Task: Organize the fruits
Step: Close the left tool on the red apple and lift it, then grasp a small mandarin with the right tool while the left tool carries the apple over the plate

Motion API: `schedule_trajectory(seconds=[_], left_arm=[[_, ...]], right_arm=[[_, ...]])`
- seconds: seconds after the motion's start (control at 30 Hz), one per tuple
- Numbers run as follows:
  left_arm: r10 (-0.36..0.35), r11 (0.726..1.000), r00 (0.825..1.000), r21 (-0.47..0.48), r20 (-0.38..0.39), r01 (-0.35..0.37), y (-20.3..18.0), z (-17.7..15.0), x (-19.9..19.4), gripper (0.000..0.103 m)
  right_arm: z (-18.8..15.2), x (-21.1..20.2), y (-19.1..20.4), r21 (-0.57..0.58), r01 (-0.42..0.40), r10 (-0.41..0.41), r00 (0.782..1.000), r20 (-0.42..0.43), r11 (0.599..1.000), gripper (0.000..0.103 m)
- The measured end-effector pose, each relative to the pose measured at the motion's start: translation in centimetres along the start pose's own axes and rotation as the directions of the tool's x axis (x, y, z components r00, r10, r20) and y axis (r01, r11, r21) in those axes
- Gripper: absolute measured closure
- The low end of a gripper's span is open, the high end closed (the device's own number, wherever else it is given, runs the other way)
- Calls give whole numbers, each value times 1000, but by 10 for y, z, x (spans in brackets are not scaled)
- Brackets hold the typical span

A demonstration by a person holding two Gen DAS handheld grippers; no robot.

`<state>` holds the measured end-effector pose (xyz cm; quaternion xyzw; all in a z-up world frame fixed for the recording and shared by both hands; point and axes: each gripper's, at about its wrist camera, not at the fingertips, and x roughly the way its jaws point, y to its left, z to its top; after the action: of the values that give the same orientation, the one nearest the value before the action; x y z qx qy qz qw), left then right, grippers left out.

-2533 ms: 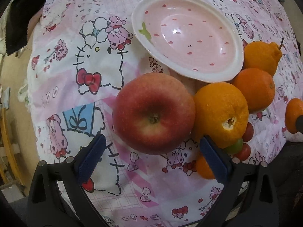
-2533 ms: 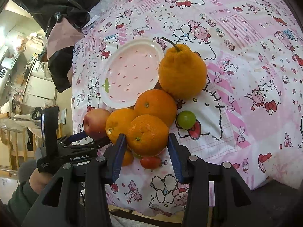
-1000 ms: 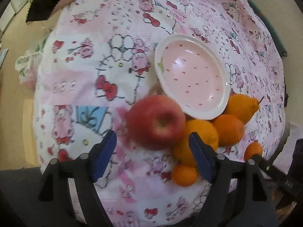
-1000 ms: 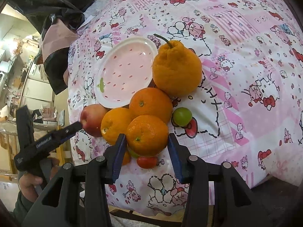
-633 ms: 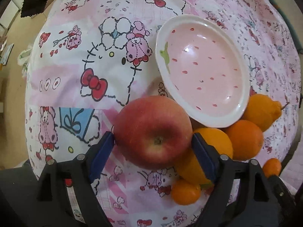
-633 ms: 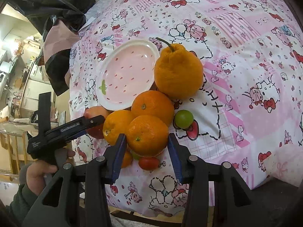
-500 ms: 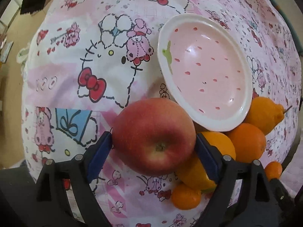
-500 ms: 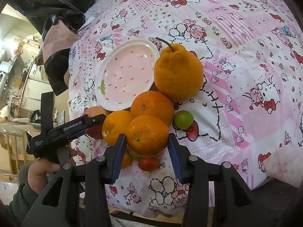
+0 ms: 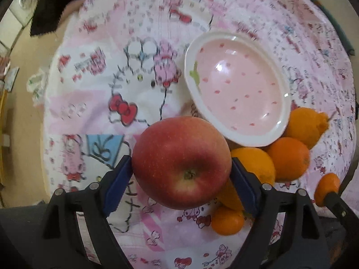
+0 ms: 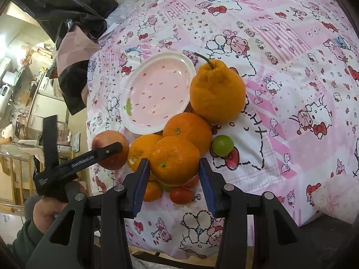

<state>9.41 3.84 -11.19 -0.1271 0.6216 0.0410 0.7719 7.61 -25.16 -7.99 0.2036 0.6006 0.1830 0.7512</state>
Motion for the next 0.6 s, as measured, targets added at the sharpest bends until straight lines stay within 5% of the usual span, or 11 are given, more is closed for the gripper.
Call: schedule_trajectory(seconds=[0.3, 0.6], left_arm=[[-46, 990, 990, 137, 131, 28, -18, 35, -54, 20], [-61, 958, 991, 286, 122, 24, -55, 78, -23, 20]], right_arm=[[37, -12, 18, -25, -66, 67, 996, 50, 998, 57], [118, 22, 27, -41, -77, 78, 996, 31, 996, 57]])
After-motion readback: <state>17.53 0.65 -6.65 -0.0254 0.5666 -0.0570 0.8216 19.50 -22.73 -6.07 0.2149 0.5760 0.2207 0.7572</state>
